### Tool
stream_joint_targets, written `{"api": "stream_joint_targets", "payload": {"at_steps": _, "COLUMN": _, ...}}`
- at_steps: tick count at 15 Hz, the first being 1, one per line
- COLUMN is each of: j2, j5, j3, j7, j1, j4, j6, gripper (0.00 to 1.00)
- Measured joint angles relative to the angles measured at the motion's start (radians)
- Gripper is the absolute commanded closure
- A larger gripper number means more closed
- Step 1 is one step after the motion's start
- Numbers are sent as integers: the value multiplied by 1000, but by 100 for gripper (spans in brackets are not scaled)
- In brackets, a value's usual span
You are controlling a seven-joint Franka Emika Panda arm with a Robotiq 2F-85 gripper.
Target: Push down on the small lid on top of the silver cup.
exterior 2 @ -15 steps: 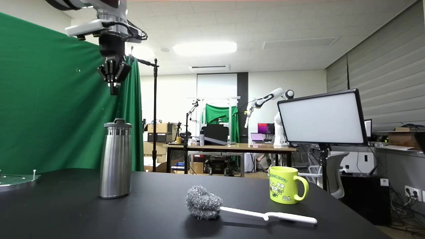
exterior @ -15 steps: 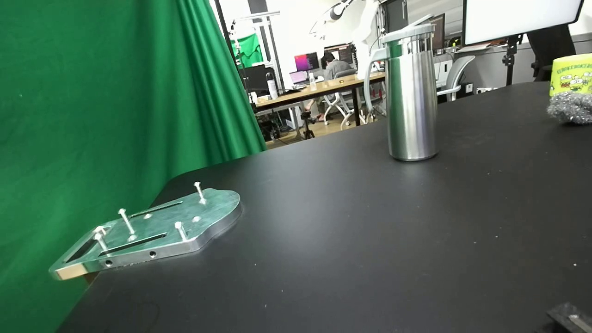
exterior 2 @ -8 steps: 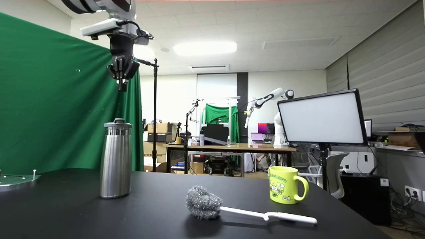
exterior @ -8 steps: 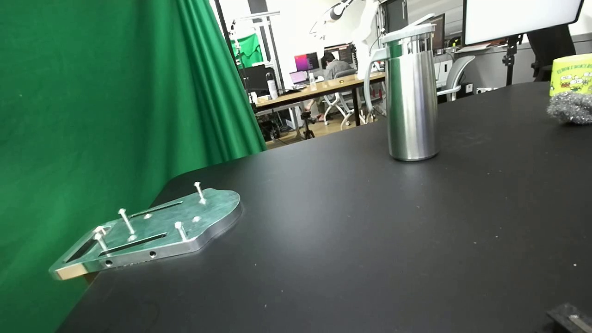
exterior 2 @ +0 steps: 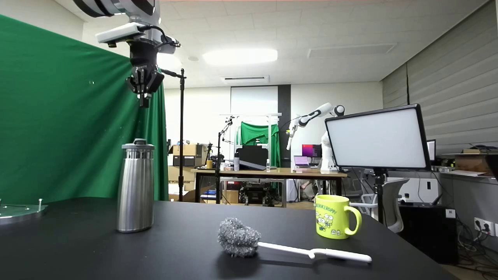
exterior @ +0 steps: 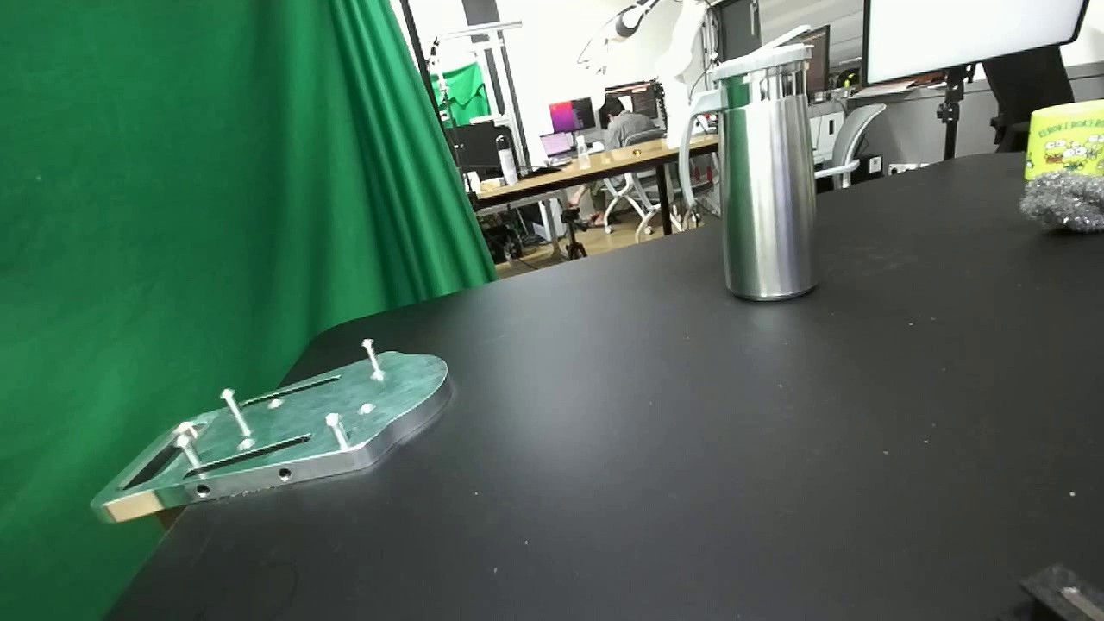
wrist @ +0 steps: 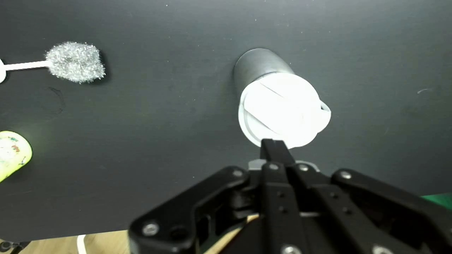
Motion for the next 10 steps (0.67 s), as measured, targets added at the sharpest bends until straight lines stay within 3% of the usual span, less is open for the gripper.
{"api": "stream_joint_targets", "payload": {"at_steps": 10, "j2": 29, "j5": 2, "j3": -9, "j7": -1, "j1": 13, "j4": -9, "j6": 14, "gripper": 100}}
